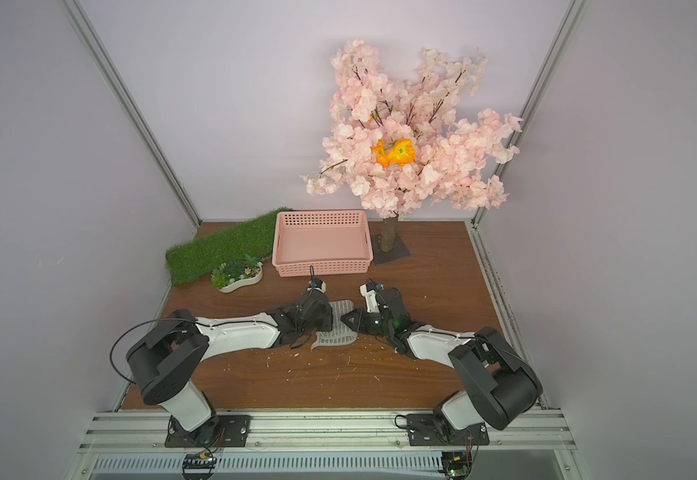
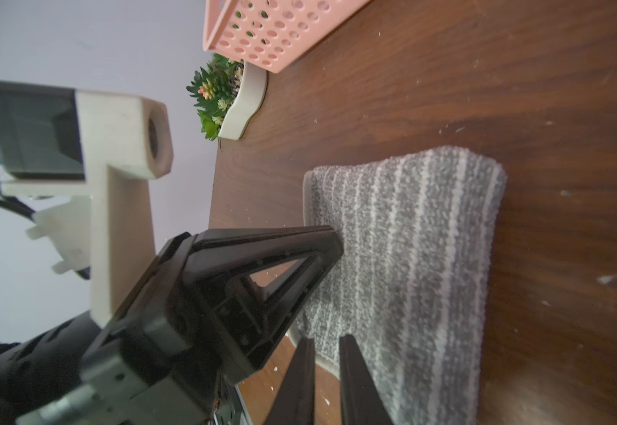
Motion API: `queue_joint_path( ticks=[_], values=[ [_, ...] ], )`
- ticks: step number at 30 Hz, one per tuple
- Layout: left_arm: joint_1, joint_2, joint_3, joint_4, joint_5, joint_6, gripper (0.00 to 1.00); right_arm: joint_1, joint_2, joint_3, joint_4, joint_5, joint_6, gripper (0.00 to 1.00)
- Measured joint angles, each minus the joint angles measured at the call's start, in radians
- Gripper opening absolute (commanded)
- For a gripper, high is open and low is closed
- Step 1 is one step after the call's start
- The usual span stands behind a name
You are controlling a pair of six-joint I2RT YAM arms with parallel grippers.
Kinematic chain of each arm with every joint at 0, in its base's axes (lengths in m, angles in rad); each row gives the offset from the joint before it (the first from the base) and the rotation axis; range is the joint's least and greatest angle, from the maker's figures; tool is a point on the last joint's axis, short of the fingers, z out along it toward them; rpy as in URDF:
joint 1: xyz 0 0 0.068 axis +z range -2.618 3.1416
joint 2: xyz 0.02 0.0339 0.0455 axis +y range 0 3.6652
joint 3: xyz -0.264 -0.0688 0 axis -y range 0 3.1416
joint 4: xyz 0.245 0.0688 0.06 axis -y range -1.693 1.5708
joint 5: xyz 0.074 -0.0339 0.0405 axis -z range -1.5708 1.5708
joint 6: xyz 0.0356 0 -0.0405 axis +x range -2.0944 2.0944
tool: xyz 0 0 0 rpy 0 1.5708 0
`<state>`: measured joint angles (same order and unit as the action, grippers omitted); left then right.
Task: Fold the square dishcloth
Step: Smooth out the cleaning item at the center of the board.
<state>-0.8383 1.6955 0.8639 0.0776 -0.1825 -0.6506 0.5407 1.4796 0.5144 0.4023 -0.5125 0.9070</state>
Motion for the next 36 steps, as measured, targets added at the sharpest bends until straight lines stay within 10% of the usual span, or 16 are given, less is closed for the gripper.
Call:
queue_joint_path(
  ticks=[25,36],
  values=[
    [0.001,-0.022,-0.095,0.056,0.003,-0.001,0.14,-0.003,0.154,-0.152,0.257,-0.084,0.07,0.14],
    [0.001,-0.198,-0.129,0.084,0.113,-0.005,0.15,-0.002,-0.043,-0.058,0.039,-0.051,0.019,0.18]
  ],
)
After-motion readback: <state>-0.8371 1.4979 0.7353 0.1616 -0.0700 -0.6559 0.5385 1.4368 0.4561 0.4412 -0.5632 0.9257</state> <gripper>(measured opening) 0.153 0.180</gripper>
